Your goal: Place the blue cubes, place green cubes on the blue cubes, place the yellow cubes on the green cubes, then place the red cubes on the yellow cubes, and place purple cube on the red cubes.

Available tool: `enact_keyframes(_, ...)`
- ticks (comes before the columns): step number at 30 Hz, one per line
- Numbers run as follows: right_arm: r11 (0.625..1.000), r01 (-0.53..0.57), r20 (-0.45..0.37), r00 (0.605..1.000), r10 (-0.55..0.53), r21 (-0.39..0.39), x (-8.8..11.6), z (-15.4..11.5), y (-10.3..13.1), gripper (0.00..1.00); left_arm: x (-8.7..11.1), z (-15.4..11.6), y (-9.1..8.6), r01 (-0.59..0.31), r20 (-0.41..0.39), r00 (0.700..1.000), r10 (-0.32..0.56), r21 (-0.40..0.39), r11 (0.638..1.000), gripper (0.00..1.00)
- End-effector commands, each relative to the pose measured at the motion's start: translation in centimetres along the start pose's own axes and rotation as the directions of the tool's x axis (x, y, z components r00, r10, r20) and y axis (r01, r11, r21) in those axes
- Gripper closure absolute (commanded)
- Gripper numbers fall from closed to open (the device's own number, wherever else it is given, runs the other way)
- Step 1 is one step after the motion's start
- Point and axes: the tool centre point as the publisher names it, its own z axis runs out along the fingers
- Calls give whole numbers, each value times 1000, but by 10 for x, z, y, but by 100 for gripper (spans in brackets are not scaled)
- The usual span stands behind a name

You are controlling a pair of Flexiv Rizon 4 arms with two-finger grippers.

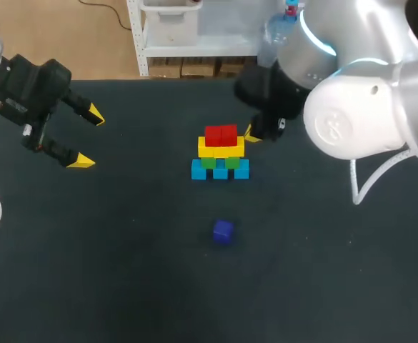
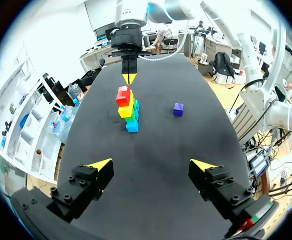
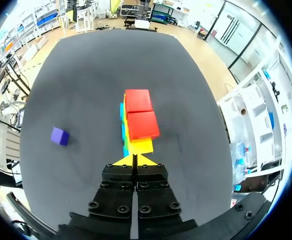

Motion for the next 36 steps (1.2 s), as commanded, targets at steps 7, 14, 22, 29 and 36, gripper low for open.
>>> enact_keyframes(7,1000,5,11,1000,-5,-11,-5,11,-9,100,1,0,0,-3,3,1000,3,-2,1000,0)
enact_keyframes(14,1000,9,18,1000,-9,-19,-8,13,-9,100,1,0,0,-3,3,1000,3,-2,1000,0)
enact_keyframes(22,1000,13,22,1000,-13,-23,-12,14,-9,100,1,0,0,-3,3,1000,3,-2,1000,0)
enact_keyframes(29,1000,18,28,999,-17,-23,-17,13,-8,100,1,0,0,-3,3,1000,3,-2,1000,0)
enact_keyframes(36,1000,21,31,999,-21,-22,-18,13,-7,100,1,0,0,-3,3,1000,3,-2,1000,0)
